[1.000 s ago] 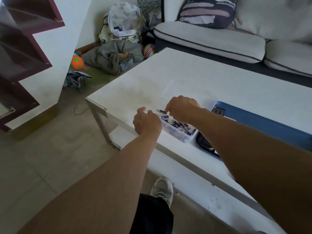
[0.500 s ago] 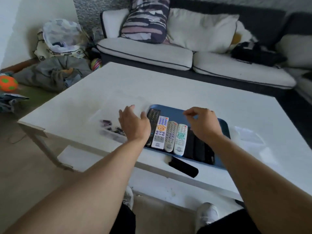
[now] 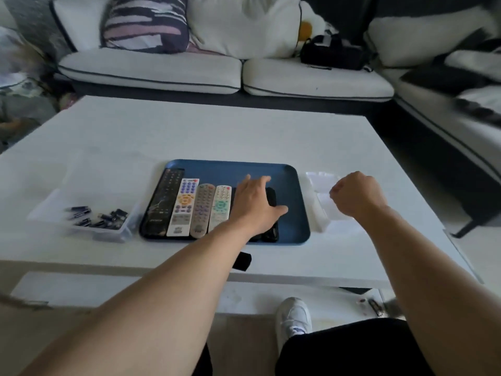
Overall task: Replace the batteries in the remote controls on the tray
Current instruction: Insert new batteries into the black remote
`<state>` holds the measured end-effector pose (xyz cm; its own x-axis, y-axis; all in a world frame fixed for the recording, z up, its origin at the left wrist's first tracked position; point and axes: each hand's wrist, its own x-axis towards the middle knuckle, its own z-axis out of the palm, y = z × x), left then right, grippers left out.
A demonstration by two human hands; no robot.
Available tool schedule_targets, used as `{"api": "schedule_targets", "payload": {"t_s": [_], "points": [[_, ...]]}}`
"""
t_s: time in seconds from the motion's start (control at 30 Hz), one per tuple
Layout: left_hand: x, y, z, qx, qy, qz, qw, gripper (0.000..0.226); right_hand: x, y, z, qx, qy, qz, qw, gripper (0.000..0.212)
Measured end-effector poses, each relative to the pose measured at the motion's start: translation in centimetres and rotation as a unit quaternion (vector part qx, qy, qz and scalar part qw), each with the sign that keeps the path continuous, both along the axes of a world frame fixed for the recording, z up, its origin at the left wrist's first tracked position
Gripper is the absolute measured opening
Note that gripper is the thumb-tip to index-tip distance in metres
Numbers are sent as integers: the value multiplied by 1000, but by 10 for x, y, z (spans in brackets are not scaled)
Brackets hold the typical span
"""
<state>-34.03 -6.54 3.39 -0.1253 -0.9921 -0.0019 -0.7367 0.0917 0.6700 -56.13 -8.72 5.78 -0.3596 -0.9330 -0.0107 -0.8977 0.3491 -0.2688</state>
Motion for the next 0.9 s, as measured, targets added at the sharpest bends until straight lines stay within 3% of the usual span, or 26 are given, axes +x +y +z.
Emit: {"api": "schedule_targets", "payload": {"t_s": [0.1,0.2,0.27,0.47,0.57,0.67,0.83,0.9], "points": [[-26,-3,-4,25,-14,-62,998,99,-14,-6,-11,95,58,20,994,9],[-43,-6,-5,32,-25,-102,994,111,-17,-9,-20,174,63,72,980,37],[-49,-7,-7,31,-30,-119,992,118,-15,-11,-24,217,62,104,969,44],[-64,-10,-21,56,-38,-142,988,128,-2,-13,-12,313,89,155,933,23],[-72,-9,-23,55,-29,-157,986,130,-2,-13,-7,316,54,149,936,21],[-78,-5,-20,67,-12,-166,984,130,-5,-16,-6,342,45,193,919,48],[-86,-7,-24,71,-21,-173,982,131,9,-8,1,316,103,213,919,7],[-87,-7,-25,72,-29,-172,982,132,12,-4,0,311,121,211,919,30]]}}
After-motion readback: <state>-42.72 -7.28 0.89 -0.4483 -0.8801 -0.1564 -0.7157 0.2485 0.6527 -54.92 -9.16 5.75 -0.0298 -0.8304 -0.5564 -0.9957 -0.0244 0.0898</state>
